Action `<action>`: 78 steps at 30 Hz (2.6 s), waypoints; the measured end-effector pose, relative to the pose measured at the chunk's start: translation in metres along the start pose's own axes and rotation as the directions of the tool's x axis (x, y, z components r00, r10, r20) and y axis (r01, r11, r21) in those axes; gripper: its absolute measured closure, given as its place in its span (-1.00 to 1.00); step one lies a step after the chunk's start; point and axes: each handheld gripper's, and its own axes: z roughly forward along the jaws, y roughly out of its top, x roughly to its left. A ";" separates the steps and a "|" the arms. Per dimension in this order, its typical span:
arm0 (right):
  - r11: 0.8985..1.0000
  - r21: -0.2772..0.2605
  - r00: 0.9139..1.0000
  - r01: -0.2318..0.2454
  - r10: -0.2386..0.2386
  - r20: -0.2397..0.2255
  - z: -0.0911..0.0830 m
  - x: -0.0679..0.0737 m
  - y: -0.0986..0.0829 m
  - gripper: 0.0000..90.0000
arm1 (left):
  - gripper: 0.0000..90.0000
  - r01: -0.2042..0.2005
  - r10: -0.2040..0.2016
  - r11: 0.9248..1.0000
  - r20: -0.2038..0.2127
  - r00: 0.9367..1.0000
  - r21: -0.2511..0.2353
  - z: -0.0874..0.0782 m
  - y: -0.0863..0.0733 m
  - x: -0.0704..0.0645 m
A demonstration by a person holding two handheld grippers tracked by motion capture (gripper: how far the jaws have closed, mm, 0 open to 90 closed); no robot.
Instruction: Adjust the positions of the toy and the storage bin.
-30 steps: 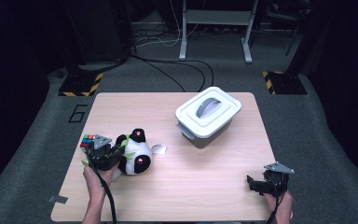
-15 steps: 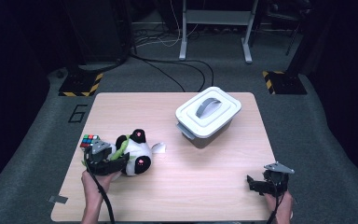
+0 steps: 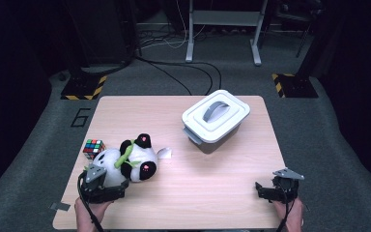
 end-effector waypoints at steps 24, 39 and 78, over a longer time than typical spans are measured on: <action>0.995 -0.036 0.984 0.088 -0.092 -0.149 -0.012 0.056 0.058 -0.96 | -0.99 -0.002 0.008 0.991 -0.045 0.999 0.132 0.016 -0.068 0.005; 0.956 -0.173 0.930 0.236 -0.274 -0.246 -0.026 0.114 0.164 -0.79 | -1.00 0.000 0.007 0.997 -0.077 0.997 0.081 0.034 -0.080 0.035; 0.935 -0.094 0.891 0.341 -0.353 -0.286 0.018 0.161 0.209 0.41 | -0.99 -0.005 0.009 0.998 -0.077 0.997 0.063 0.035 -0.081 0.036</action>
